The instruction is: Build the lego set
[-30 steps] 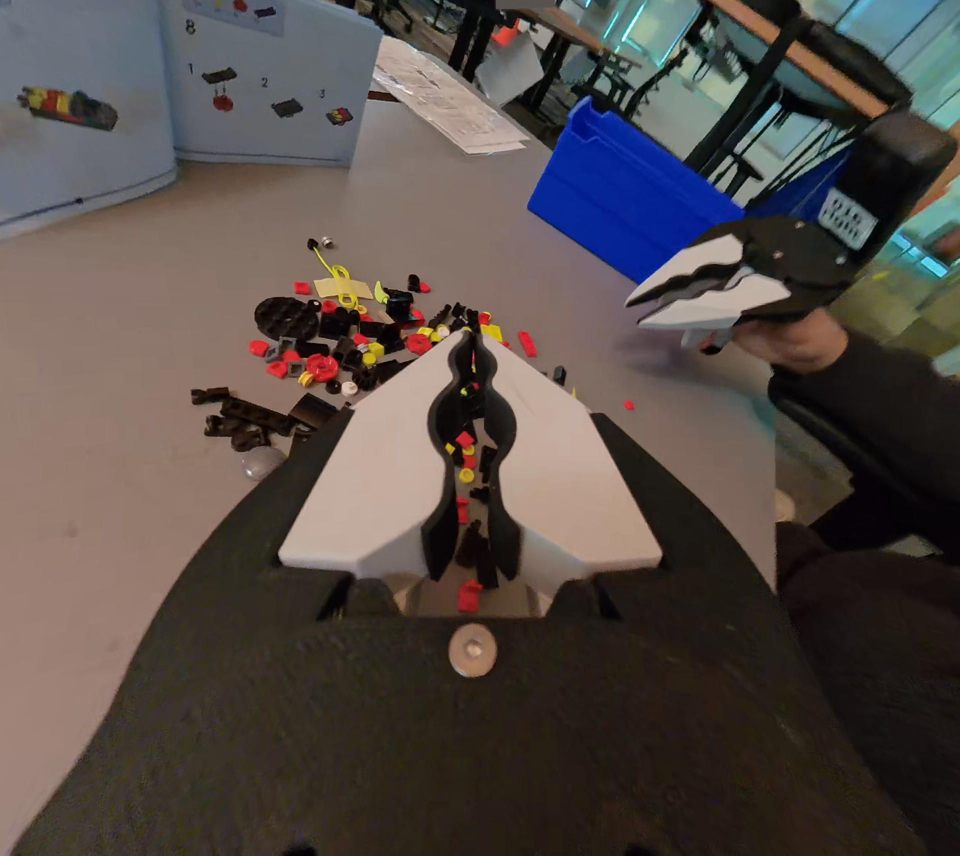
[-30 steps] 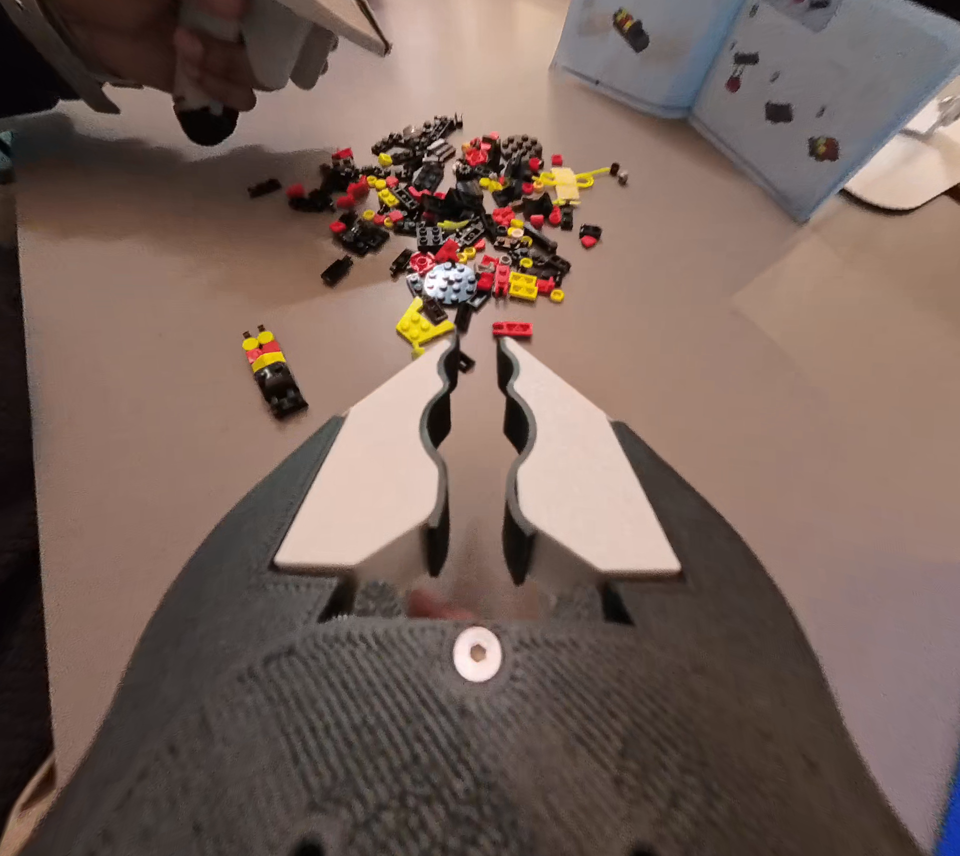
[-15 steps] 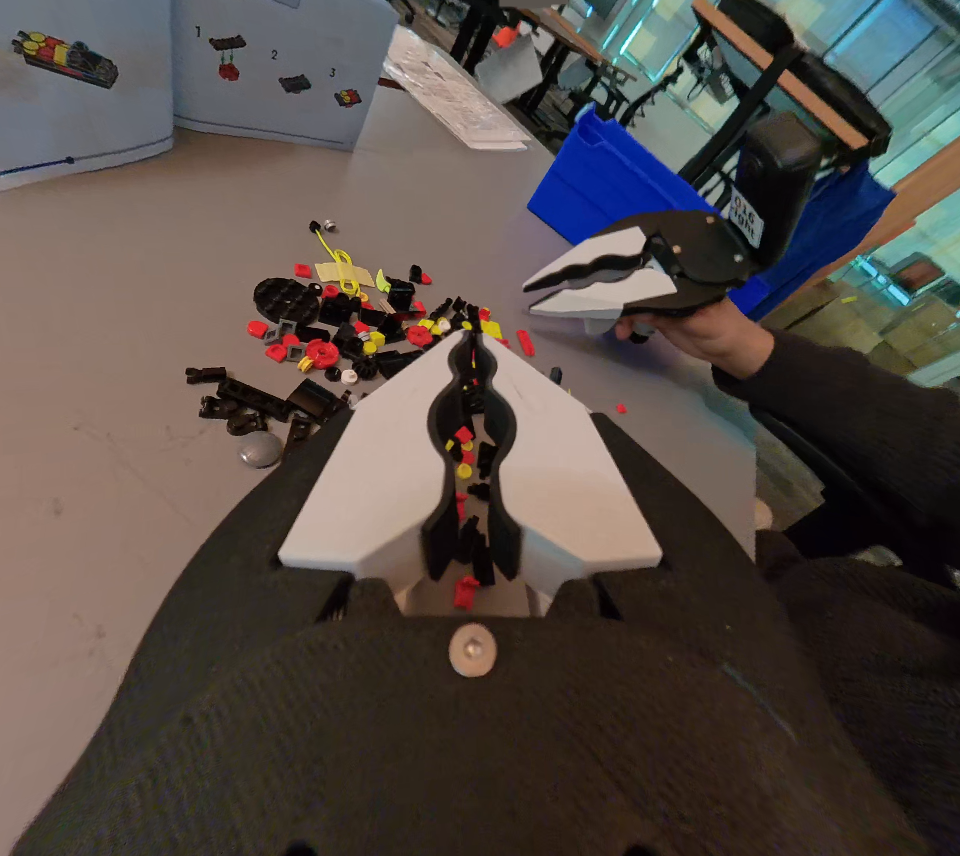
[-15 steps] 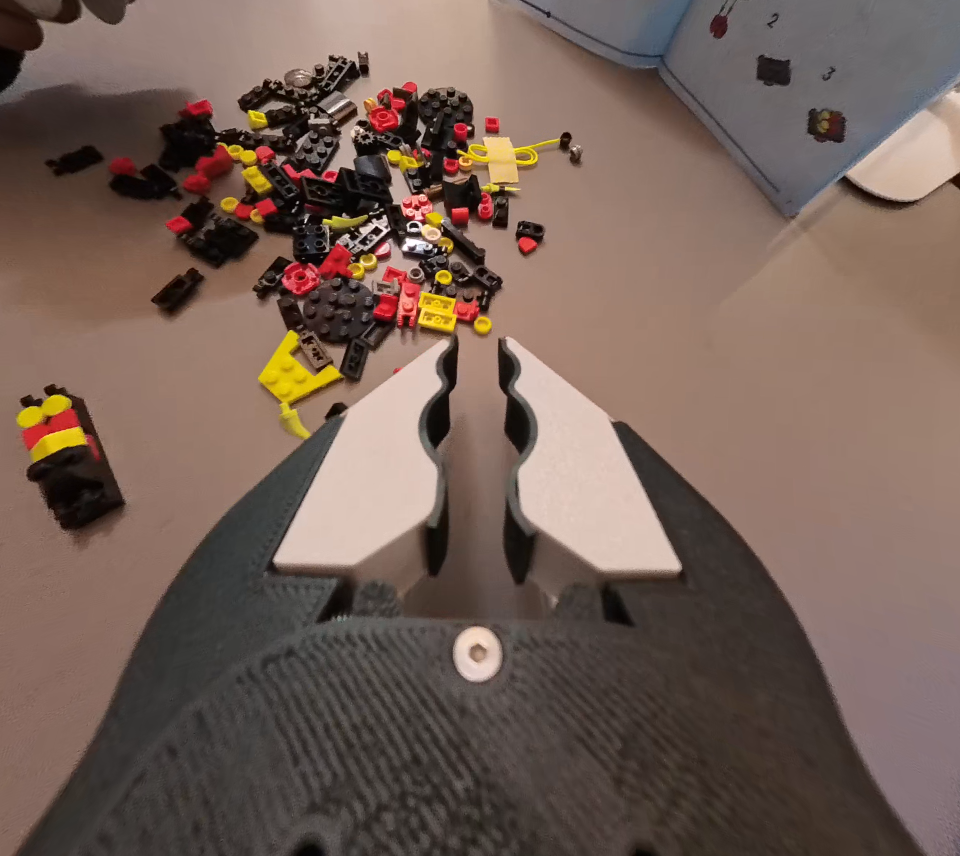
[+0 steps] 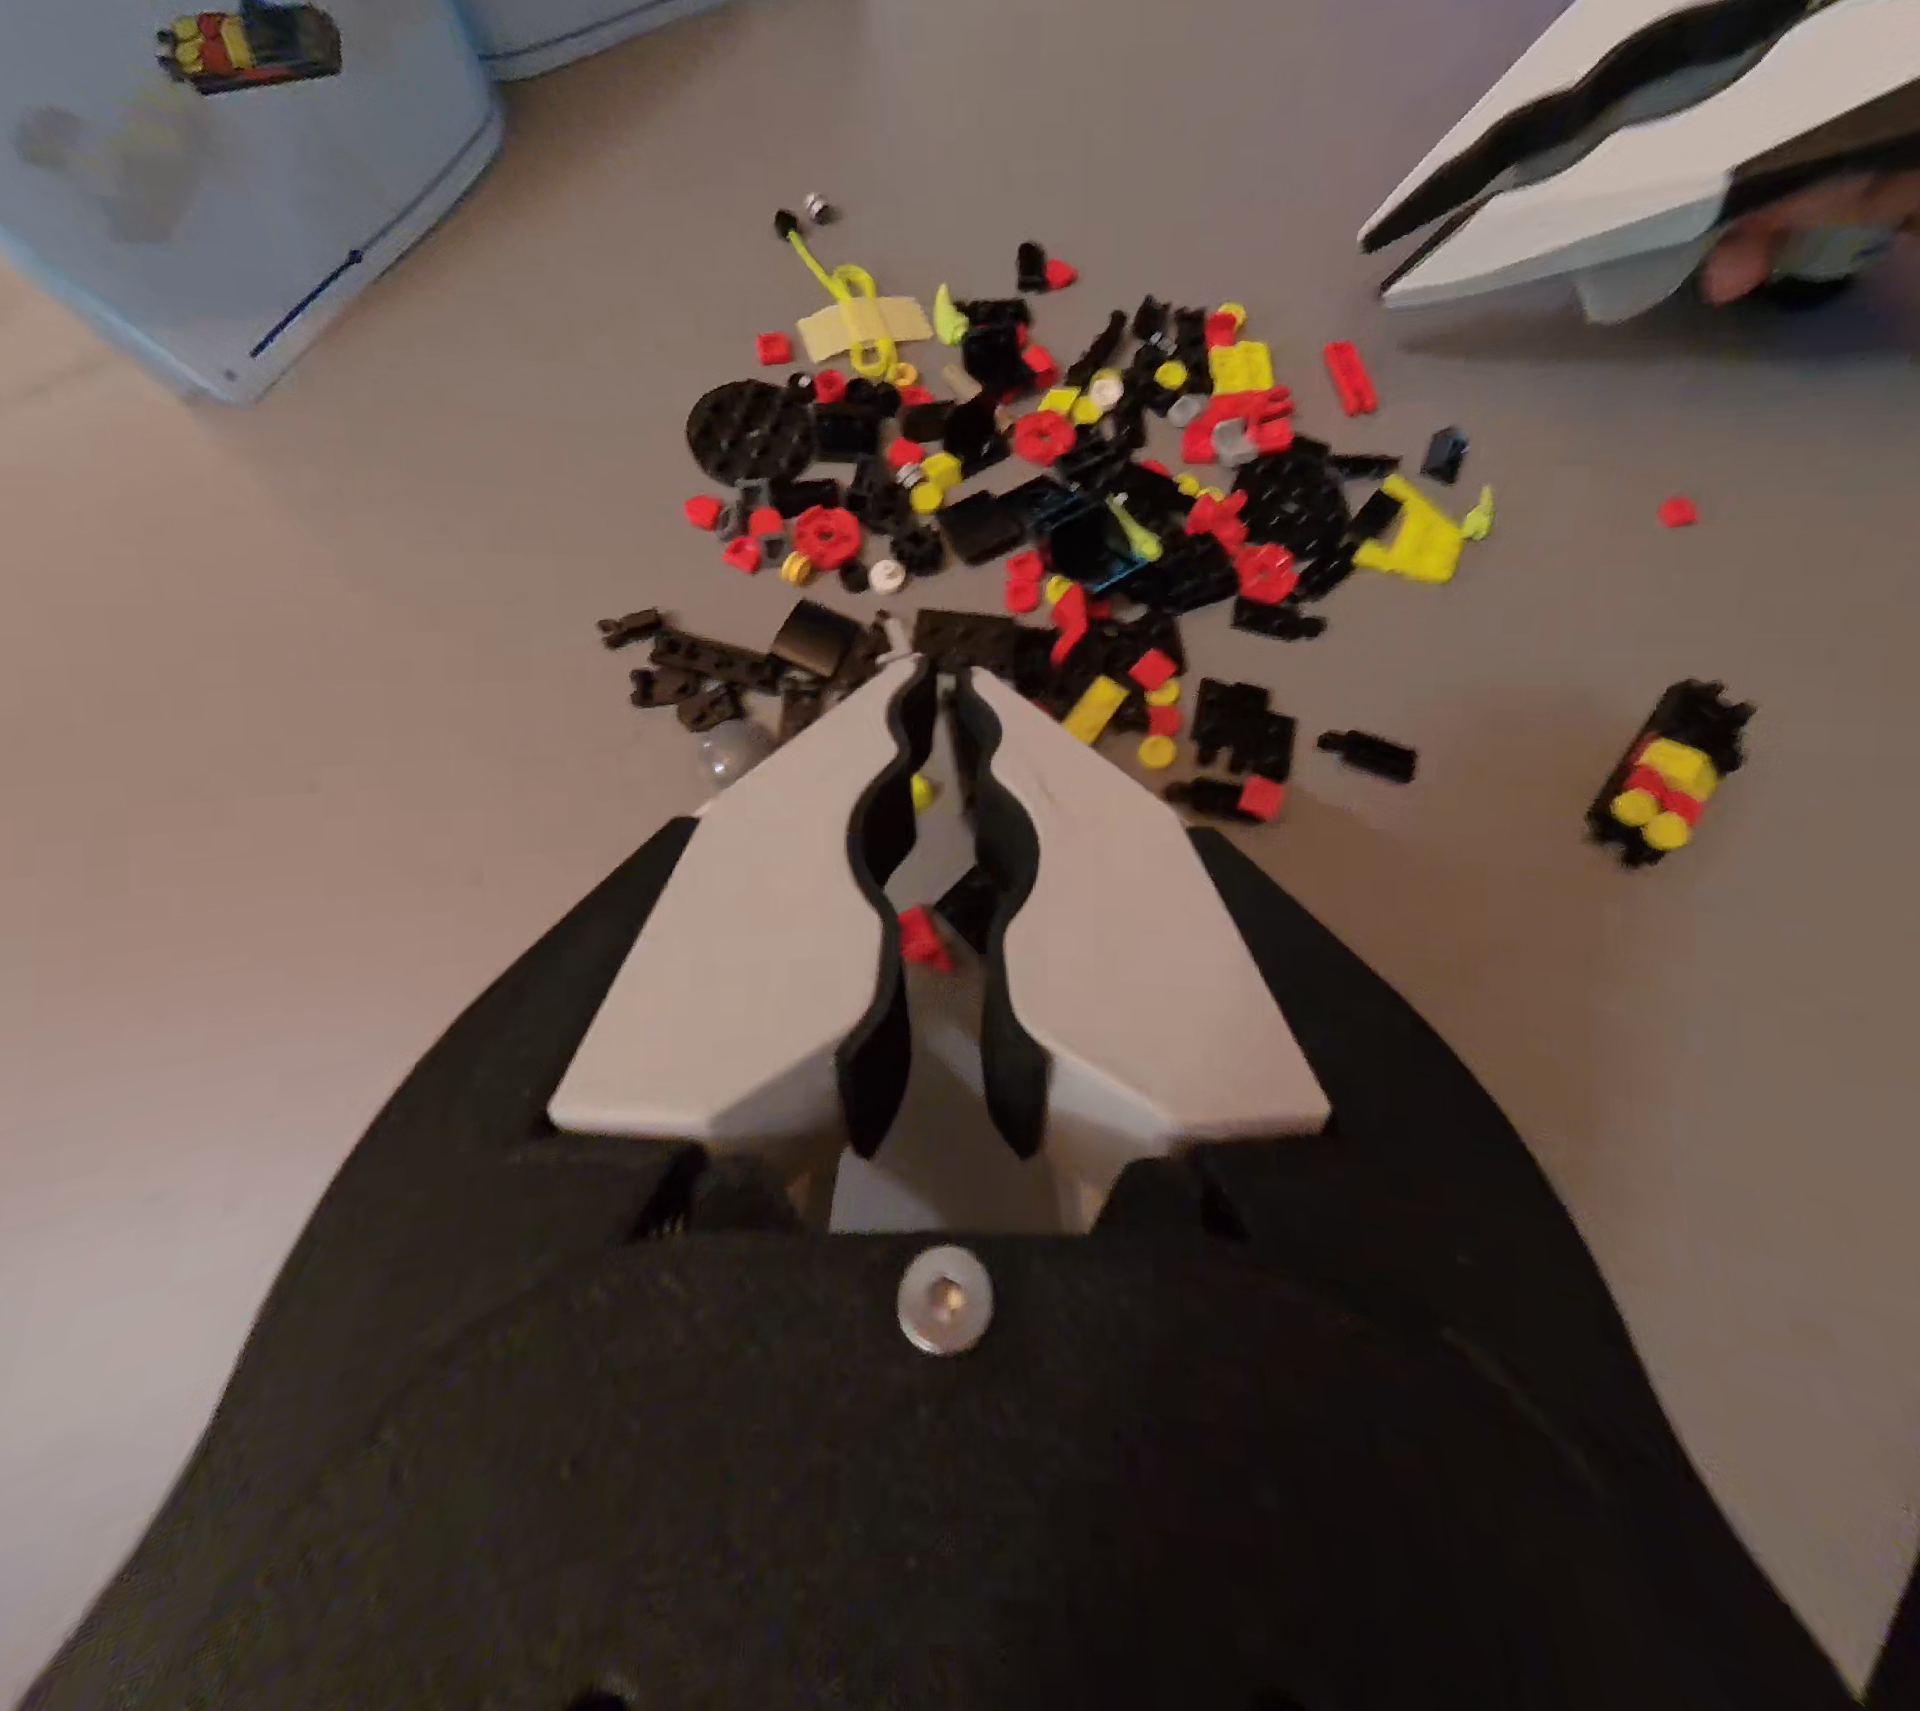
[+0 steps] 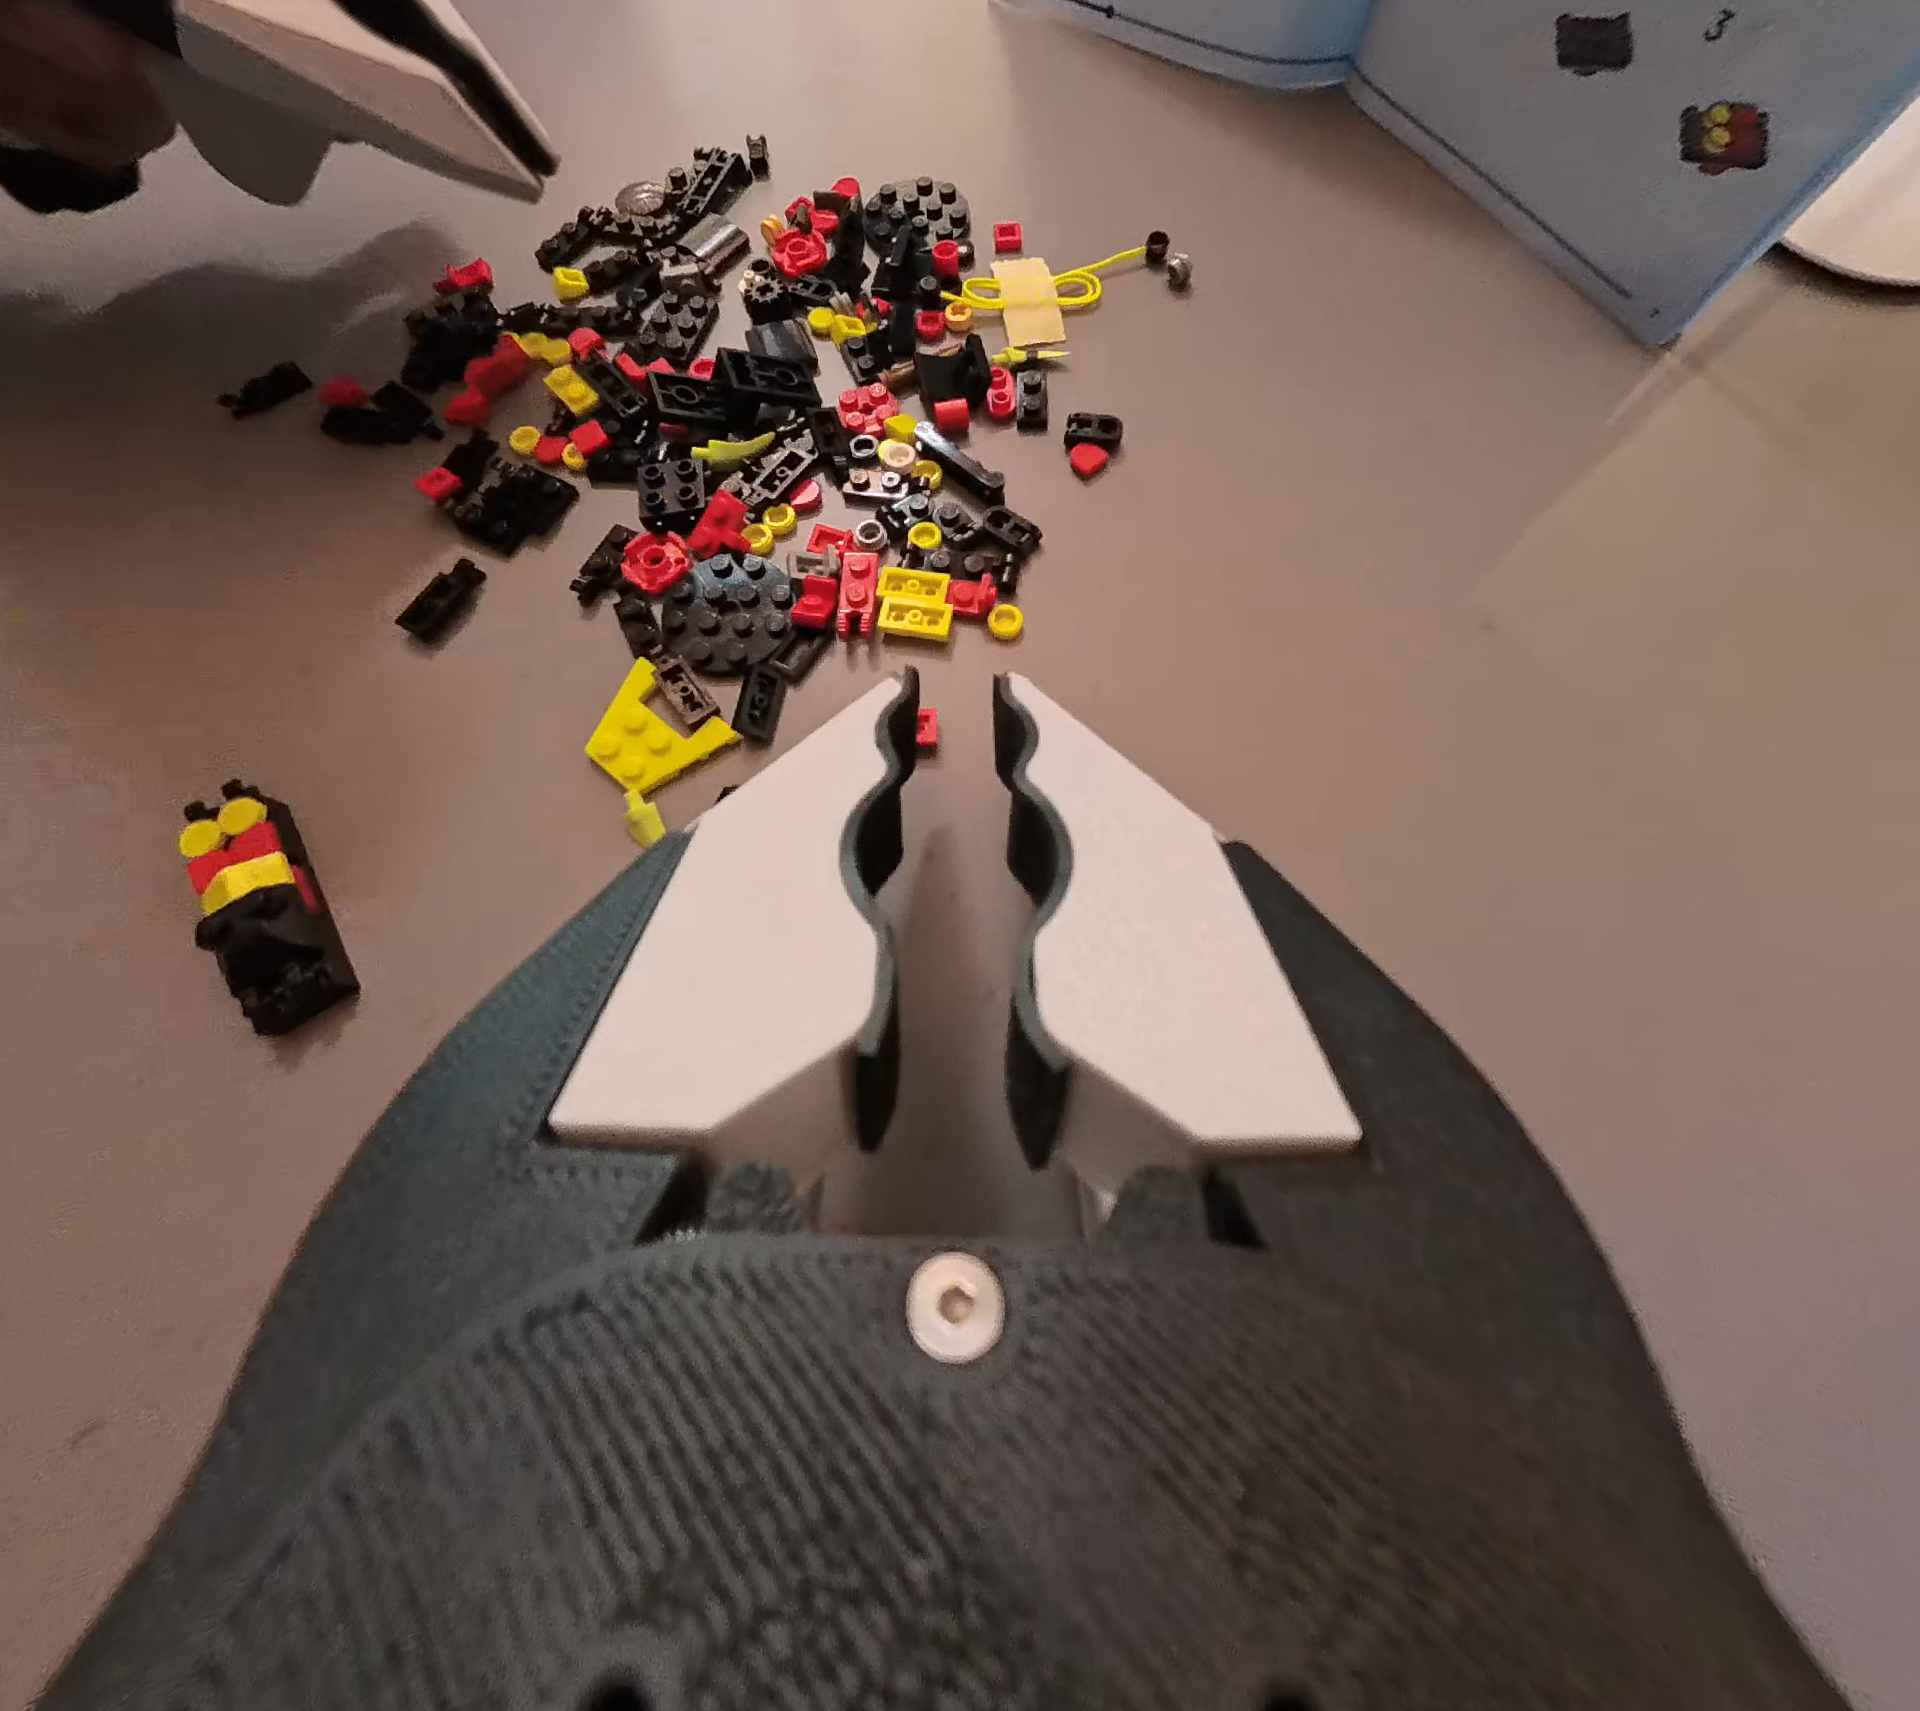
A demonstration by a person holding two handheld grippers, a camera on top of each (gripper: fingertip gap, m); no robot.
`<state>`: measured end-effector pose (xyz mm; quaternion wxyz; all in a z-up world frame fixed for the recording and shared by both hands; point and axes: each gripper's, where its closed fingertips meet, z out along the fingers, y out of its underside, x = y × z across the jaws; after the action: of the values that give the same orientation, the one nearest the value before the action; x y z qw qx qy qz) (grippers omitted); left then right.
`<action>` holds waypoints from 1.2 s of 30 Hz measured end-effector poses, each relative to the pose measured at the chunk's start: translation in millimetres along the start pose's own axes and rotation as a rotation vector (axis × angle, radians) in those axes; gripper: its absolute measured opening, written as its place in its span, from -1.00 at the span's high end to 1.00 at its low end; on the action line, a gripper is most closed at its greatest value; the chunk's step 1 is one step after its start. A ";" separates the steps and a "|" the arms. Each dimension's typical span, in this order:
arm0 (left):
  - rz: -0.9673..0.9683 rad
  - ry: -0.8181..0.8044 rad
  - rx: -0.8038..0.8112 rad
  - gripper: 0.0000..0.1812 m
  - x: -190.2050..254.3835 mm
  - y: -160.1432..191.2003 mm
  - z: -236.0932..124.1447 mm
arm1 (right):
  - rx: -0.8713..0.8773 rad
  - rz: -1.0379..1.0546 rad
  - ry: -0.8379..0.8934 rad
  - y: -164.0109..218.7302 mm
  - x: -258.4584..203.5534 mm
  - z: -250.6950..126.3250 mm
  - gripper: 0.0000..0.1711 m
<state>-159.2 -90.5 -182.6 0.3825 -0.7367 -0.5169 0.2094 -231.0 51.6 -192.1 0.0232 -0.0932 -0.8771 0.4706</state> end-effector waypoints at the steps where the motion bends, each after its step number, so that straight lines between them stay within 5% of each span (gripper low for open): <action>1: 0.024 0.009 -0.021 0.94 -2.2 5.2 1.1 | -0.001 0.008 -0.004 0.4 0.1 0.4 0.85; 4: 0.114 0.084 -0.074 0.82 5.4 20.7 5.0 | -0.007 0.014 -0.012 1.4 -0.4 1.3 0.88; 12: 0.012 0.042 -0.010 0.97 -9.3 7.2 -0.7 | -0.023 -0.004 -0.018 3.4 -3.8 2.6 0.89; 36: 0.159 0.077 -0.117 0.91 18.2 32.2 17.9 | -0.046 -0.018 -0.022 6.7 -5.9 4.9 0.89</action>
<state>-145.6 -73.1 -217.2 0.3406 -0.8041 -0.4529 0.1799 -225.0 50.1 -200.1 0.0156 -0.0805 -0.8887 0.4510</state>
